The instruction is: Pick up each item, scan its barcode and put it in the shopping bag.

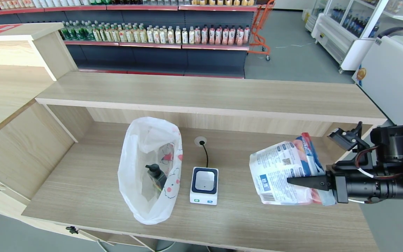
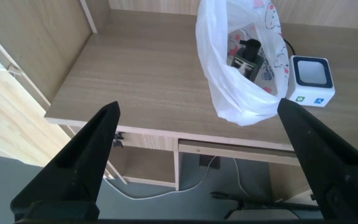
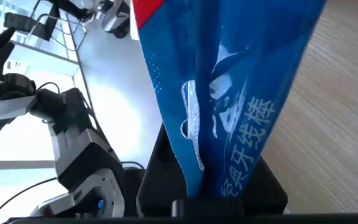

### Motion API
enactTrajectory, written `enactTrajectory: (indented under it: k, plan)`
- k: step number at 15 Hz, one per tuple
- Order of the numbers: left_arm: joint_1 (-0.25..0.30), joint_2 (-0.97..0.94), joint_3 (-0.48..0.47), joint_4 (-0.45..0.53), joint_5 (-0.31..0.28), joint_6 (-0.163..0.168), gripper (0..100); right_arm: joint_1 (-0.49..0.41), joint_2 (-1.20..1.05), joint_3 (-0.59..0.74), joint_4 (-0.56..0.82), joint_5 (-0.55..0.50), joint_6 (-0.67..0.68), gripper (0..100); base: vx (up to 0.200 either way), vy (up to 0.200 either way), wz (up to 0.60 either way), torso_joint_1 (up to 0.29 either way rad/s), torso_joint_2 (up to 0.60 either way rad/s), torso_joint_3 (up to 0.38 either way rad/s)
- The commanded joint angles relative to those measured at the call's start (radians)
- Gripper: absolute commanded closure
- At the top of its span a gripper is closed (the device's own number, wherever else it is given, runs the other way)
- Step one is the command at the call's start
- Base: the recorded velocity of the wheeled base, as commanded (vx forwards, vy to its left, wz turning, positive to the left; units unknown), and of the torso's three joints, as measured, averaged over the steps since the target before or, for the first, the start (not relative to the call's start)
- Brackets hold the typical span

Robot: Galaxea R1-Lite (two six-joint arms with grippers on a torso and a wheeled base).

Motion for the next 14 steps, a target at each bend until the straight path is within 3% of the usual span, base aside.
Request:
enactTrajectory:
  k: [1,5,14]
  plan:
    - [0.000,0.000,0.000,0.000,0.000,0.000,0,0.047,-0.095,0.012,0.015,0.007,0.017,100,0.000,0.000,0.00,0.000,0.00,0.000]
    - [0.000,0.000,0.000,0.000,0.000,0.000,0,0.121,-0.113,0.027,0.021,0.005,0.097,100,0.000,0.000,0.00,0.000,0.00,0.000]
    - [0.000,0.000,0.000,0.000,0.000,0.000,0,0.243,-0.130,0.009,0.021,-0.036,0.106,100,0.000,0.000,0.00,0.000,0.00,0.000]
